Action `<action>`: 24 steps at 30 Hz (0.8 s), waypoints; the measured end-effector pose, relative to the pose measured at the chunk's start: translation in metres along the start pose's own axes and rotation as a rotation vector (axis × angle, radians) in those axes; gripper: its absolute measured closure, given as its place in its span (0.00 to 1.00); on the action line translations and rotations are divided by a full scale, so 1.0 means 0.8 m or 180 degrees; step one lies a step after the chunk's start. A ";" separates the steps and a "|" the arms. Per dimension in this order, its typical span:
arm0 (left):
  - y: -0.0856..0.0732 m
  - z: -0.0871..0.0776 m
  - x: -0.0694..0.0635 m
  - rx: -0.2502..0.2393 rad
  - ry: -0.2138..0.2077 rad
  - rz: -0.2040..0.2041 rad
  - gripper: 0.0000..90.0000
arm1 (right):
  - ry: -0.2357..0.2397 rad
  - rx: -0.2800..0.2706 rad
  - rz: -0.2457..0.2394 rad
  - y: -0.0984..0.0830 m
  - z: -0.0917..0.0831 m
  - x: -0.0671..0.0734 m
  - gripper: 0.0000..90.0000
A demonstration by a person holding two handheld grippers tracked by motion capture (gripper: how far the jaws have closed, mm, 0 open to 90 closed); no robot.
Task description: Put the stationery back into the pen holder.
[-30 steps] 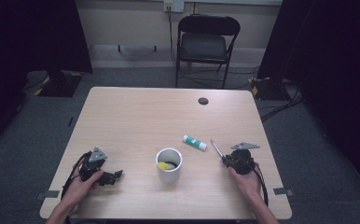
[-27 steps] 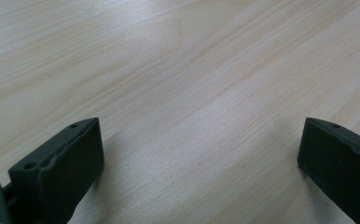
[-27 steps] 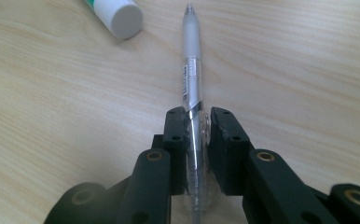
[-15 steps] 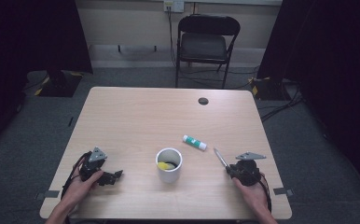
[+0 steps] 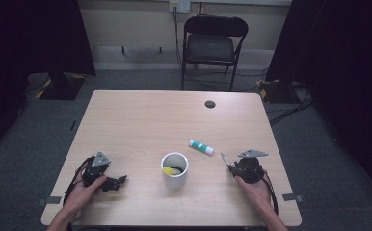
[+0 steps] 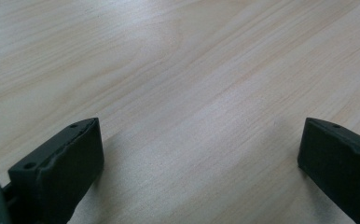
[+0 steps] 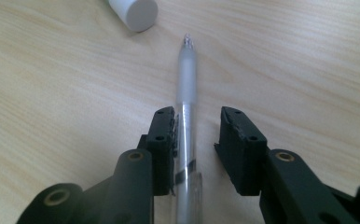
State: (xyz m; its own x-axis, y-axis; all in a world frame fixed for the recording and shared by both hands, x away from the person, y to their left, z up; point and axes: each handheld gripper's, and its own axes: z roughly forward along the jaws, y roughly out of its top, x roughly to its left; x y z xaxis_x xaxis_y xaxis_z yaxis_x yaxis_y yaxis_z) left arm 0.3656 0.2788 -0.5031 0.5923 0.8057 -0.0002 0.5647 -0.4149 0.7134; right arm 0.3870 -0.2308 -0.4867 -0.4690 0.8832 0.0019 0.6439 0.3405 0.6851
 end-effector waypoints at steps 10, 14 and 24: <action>0.000 0.000 0.000 -0.0005 0.0003 -0.0002 0.00 | -0.0017 0.0093 -0.0011 0.020 0.015 0.001 0.78; 0.000 0.000 0.000 -0.0002 0.0000 -0.0003 0.00 | -0.0008 0.0081 0.0004 0.026 0.020 0.002 0.81; 0.000 0.000 0.000 -0.0006 0.0003 -0.0002 0.00 | 0.0059 0.0049 -0.0077 0.025 0.021 0.005 0.88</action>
State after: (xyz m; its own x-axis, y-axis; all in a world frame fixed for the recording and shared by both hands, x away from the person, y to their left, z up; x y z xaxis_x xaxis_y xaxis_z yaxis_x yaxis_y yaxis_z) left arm 0.3653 0.2788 -0.5032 0.5914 0.8063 -0.0001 0.5639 -0.4135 0.7149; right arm 0.4083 -0.2152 -0.4854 -0.4955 0.8686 -0.0010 0.6414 0.3667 0.6739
